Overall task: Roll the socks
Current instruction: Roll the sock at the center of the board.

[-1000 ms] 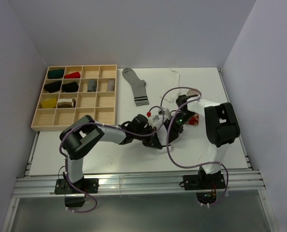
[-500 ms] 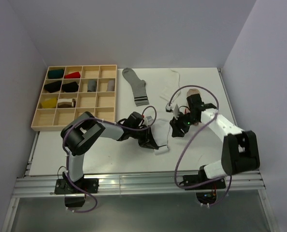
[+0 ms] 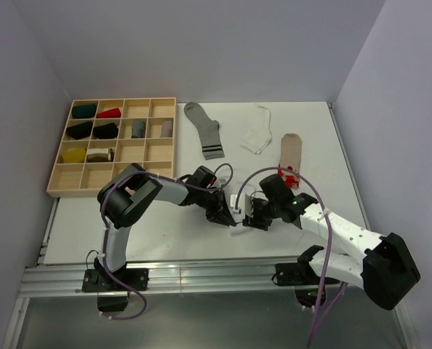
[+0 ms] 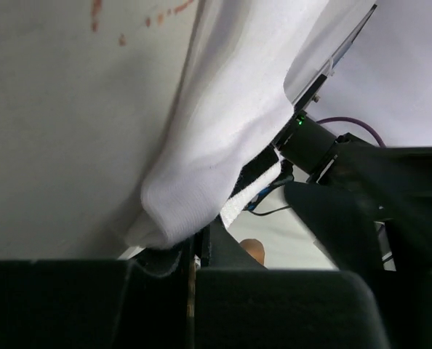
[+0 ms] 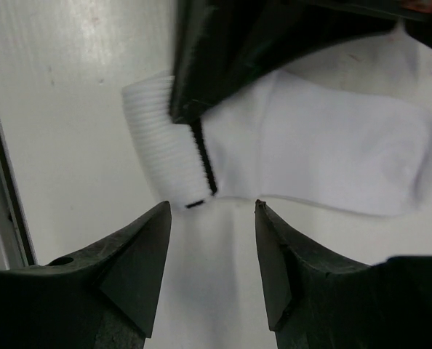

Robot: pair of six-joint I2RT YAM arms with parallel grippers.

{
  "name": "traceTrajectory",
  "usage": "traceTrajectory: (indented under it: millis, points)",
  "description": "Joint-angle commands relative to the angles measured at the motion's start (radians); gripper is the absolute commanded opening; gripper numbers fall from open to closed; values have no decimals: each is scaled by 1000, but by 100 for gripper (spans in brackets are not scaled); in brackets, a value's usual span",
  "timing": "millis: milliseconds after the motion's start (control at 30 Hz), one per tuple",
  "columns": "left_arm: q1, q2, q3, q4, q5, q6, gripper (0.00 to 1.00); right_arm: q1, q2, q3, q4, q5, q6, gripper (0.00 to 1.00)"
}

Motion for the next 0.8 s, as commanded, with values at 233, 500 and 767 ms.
traceTrajectory:
  millis: [233, 500, 767]
  points:
    - [22, 56, 13, -111, -49, 40, 0, 213, -41, -105, 165, 166, -17, 56]
    - [26, 64, 22, -111, -48, 45, 0, 270, -26, -111, 171, 188, -2, 55]
    - [29, 68, 37, -145, -48, 55, 0, 299, 48, -105, 182, 206, 5, 48]
